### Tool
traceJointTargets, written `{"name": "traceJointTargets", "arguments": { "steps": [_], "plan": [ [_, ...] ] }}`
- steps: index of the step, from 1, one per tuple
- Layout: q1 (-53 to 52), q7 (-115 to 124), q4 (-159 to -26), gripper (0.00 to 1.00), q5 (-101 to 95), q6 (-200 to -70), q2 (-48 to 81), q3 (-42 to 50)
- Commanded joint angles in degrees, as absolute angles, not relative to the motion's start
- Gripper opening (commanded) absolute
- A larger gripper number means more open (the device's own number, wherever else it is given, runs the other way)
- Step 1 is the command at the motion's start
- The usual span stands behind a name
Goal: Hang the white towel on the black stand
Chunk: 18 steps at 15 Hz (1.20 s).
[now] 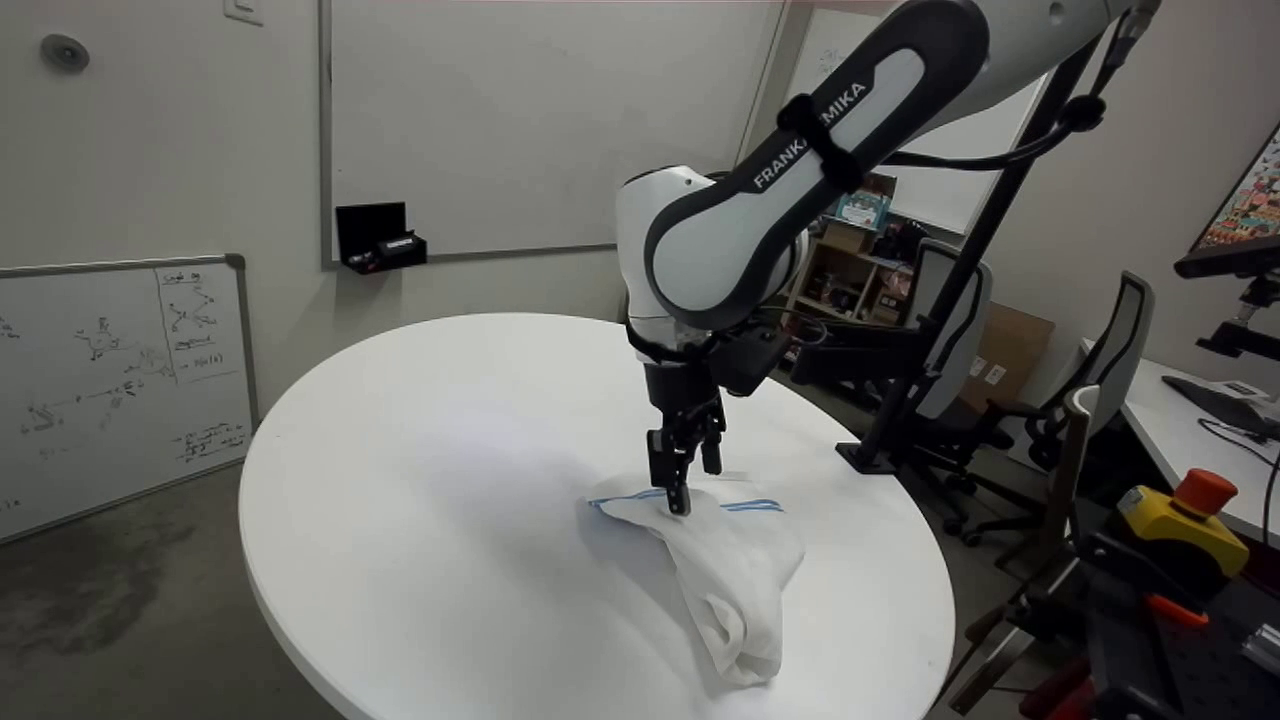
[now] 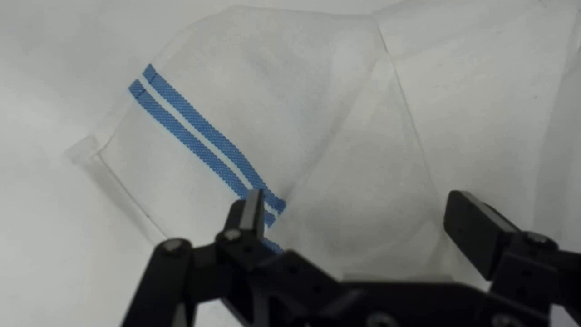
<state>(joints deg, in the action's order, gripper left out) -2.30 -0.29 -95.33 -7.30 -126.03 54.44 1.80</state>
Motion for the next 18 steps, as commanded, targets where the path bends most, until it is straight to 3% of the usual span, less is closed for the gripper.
{"name": "traceJointTargets", "arguments": {
  "steps": [1,9,18],
  "plan": [
    [-3.8,2.6,-95.8,1.00,-8.3,-126.2,54.4,3.3],
    [-2.6,-0.8,-94.7,1.00,-7.2,-118.8,54.9,1.3],
    [-4.0,0.6,-95.0,1.00,-11.1,-122.2,54.8,2.8]
  ]
}}
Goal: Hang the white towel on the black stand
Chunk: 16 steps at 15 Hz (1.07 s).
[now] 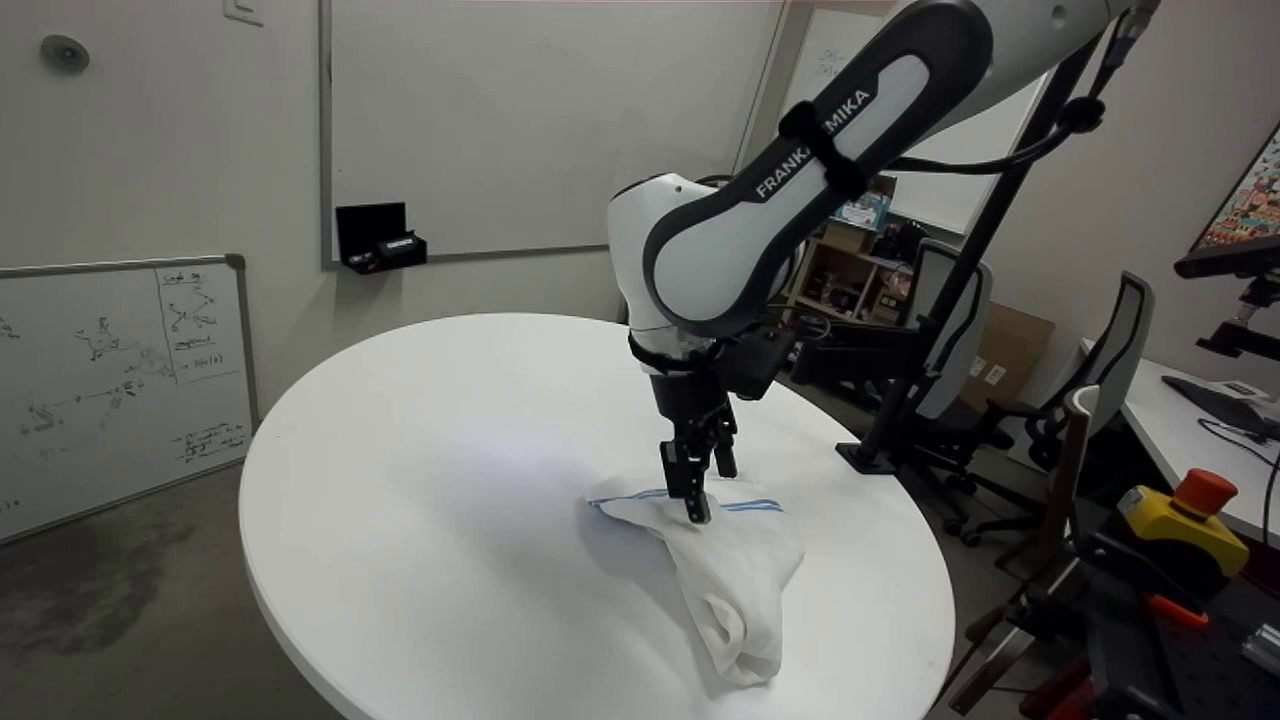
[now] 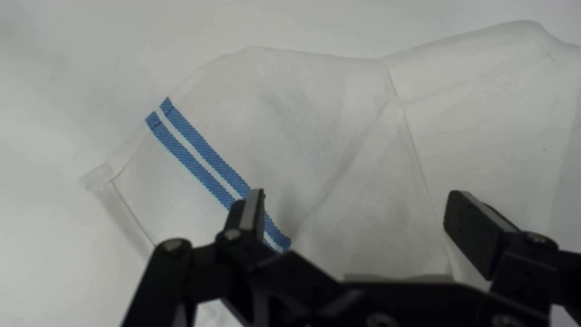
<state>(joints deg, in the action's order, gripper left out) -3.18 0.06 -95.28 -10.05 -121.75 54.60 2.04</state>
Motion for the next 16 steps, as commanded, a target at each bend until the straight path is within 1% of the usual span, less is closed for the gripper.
{"name": "traceJointTargets", "arguments": {
  "steps": [1,2,3,4,11,12,13,16],
  "plan": [
    [-4.1,0.8,-95.0,1.00,-11.4,-122.3,54.7,2.9],
    [-4.1,0.7,-95.0,0.75,-11.6,-122.4,54.7,2.9],
    [-4.0,0.6,-95.0,0.72,-11.7,-122.3,54.8,2.9],
    [-4.0,0.6,-95.0,0.67,-11.7,-122.4,54.8,2.9],
    [-4.1,0.8,-95.0,0.14,-12.1,-122.4,54.8,3.0],
    [-4.1,0.8,-95.0,0.05,-12.1,-122.3,54.7,3.0],
    [-4.1,0.9,-95.0,0.01,-12.1,-122.2,54.7,3.1],
    [-4.2,1.3,-95.1,0.00,-12.0,-122.1,54.7,3.2]
  ]
}}
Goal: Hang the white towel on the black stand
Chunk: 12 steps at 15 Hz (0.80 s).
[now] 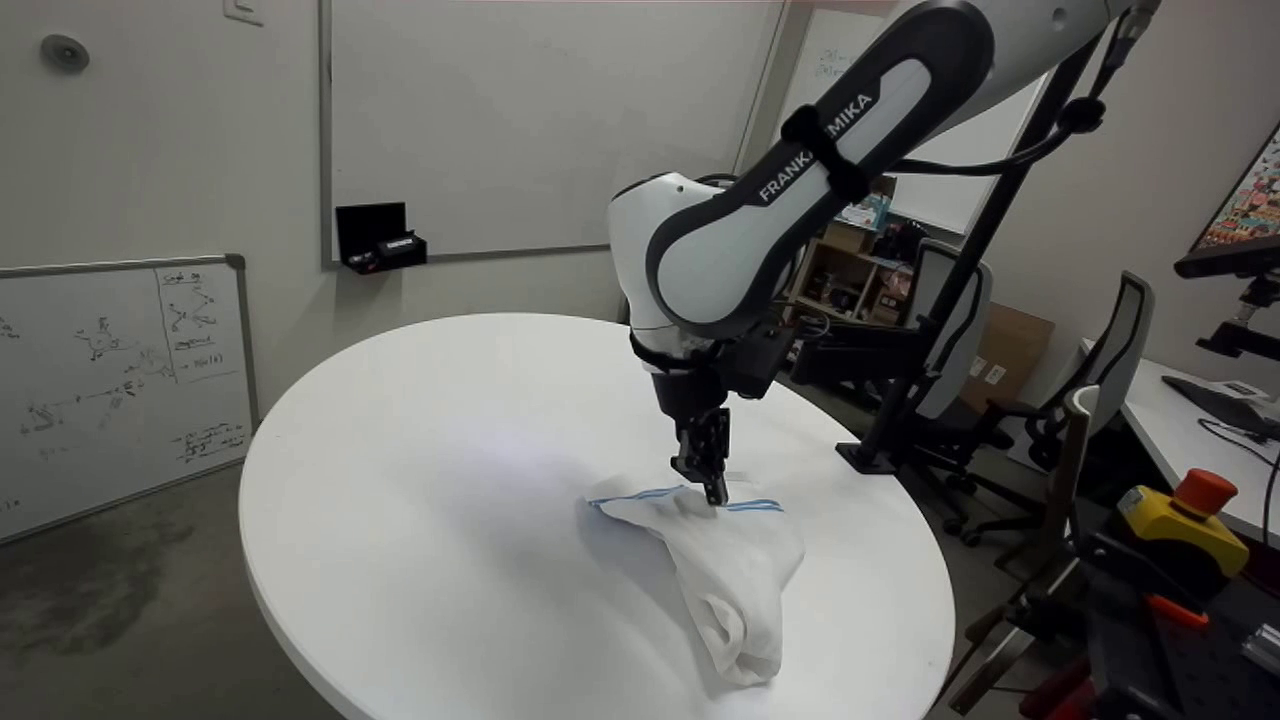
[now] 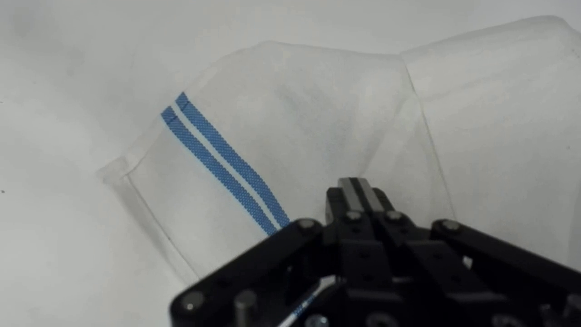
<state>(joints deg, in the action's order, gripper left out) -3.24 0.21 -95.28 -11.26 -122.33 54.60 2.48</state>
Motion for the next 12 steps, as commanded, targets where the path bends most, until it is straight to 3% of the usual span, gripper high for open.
{"name": "traceJointTargets", "arguments": {
  "steps": [1,12],
  "plan": [
    [-4.2,1.4,-95.1,0.00,-12.0,-122.1,54.7,3.2],
    [-1.4,-0.8,-97.2,0.00,-7.5,-118.7,45.5,0.9]
  ]
}}
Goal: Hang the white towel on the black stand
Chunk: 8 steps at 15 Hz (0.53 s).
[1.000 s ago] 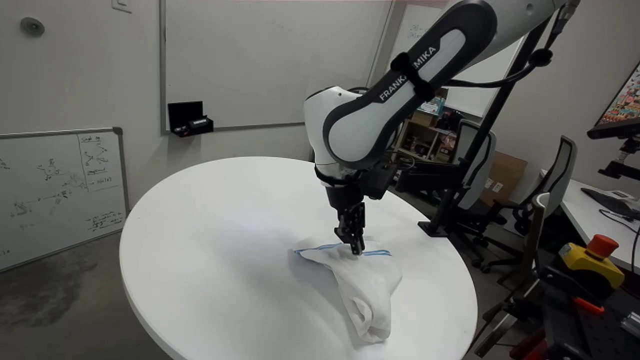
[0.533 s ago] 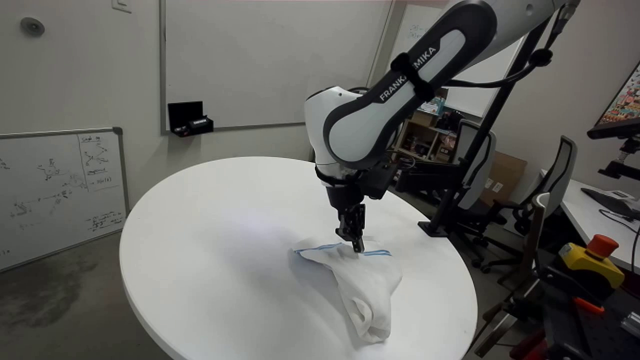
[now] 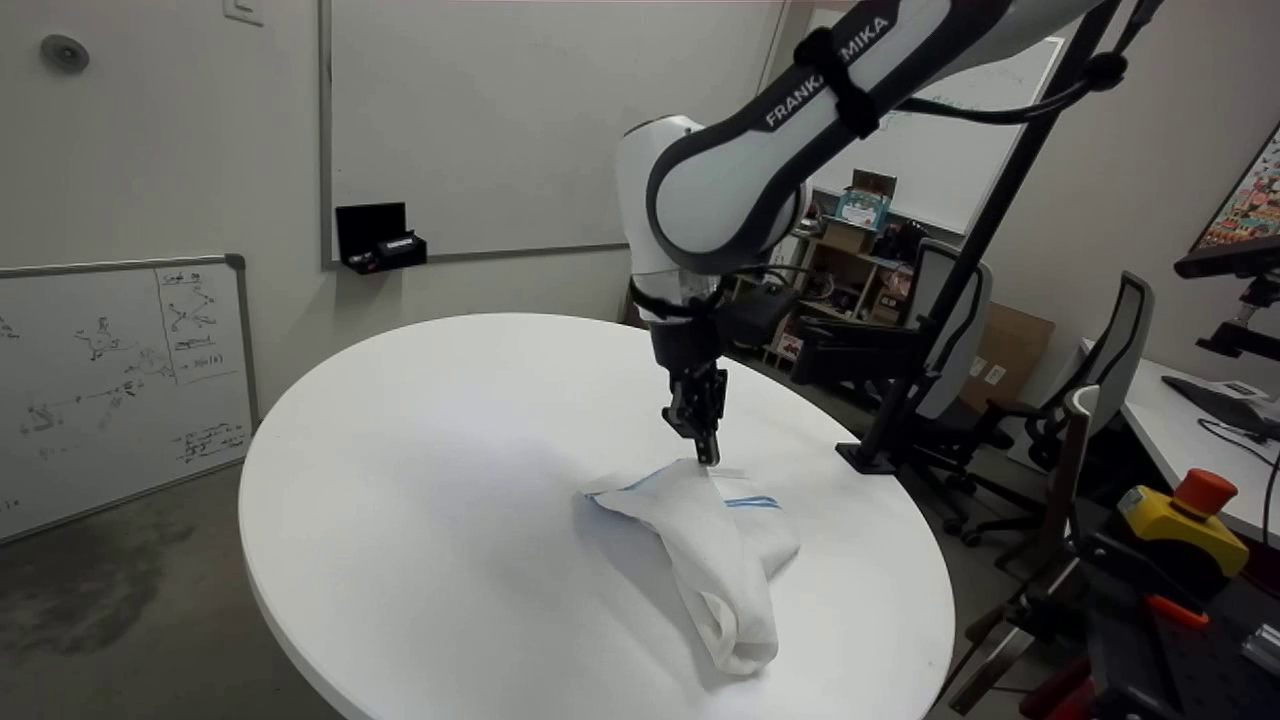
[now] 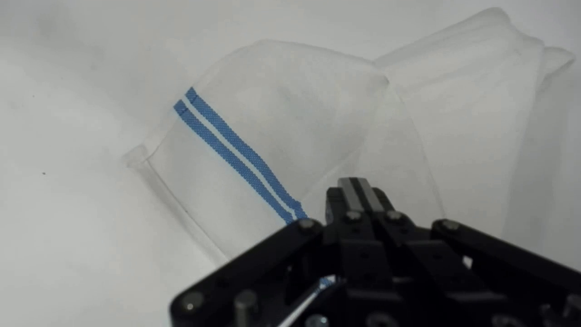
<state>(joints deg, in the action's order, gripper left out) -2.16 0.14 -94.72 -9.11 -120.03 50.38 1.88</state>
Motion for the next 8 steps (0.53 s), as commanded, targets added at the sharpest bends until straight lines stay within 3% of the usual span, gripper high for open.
{"name": "traceJointTargets", "arguments": {
  "steps": [1,8],
  "plan": [
    [-1.3,-0.7,-98.2,0.00,-7.0,-118.5,43.6,0.7],
    [-0.3,-0.8,-109.1,0.00,-3.6,-117.8,27.3,-0.2]
  ]
}}
